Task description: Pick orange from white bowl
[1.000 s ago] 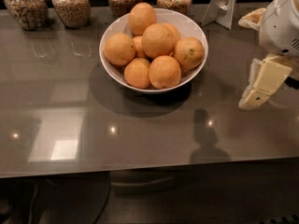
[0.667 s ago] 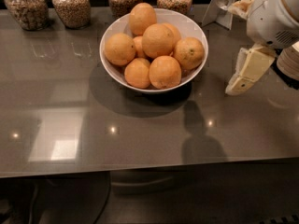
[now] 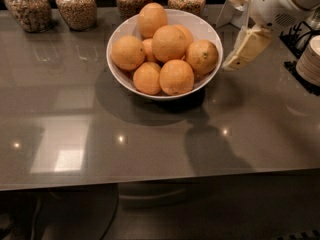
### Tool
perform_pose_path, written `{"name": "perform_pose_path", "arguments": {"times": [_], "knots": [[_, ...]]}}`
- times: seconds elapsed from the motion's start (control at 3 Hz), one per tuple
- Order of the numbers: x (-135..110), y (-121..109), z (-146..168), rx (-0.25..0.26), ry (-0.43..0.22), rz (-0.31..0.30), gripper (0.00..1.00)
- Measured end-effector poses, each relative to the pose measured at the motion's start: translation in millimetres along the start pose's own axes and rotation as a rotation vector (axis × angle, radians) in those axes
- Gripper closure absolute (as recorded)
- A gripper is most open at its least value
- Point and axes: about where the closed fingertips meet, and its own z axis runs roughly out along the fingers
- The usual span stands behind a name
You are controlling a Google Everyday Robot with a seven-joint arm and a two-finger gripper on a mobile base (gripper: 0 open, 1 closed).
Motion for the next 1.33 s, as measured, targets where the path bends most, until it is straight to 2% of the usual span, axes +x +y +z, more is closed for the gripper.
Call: {"name": "perform_pose_path", "arguments": {"times": [0.33, 0.67, 1.33], "knots": [[-9, -11, 13, 0.003, -0.021, -0.008, 0.42], [-17, -10, 31, -0.030, -0.024, -0.023, 0.44], [-22, -2, 59, -0.093, -0.009, -0.035, 0.38]]}}
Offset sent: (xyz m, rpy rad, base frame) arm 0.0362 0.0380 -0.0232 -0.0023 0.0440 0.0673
